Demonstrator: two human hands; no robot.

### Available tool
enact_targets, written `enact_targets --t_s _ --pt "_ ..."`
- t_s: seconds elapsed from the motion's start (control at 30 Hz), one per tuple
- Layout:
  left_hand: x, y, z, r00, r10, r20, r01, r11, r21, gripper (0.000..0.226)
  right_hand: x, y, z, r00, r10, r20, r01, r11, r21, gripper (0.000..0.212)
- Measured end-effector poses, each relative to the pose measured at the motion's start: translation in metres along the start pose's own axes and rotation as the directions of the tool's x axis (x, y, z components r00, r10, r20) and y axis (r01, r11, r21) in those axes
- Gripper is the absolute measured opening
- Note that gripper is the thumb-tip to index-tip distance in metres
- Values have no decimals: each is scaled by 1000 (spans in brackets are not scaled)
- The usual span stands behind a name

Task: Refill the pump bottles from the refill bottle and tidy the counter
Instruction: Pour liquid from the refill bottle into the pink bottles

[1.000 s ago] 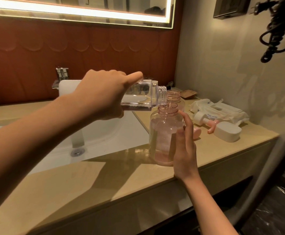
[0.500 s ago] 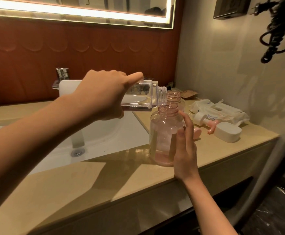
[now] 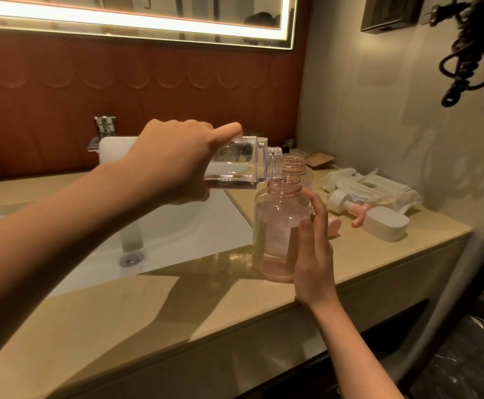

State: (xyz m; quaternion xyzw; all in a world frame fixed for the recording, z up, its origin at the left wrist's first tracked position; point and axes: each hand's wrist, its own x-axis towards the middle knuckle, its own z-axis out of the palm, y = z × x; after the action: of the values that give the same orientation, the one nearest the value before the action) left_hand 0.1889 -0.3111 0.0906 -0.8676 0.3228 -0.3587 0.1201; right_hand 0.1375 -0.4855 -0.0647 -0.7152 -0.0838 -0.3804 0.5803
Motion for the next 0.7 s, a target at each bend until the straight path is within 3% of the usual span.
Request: enact_targets --t_s 0.7 --pt "-1 0 -1 999 -13 36 13 1000 -2 85 0 -2 0 1000 -5 -7 5 1000 -2 58"
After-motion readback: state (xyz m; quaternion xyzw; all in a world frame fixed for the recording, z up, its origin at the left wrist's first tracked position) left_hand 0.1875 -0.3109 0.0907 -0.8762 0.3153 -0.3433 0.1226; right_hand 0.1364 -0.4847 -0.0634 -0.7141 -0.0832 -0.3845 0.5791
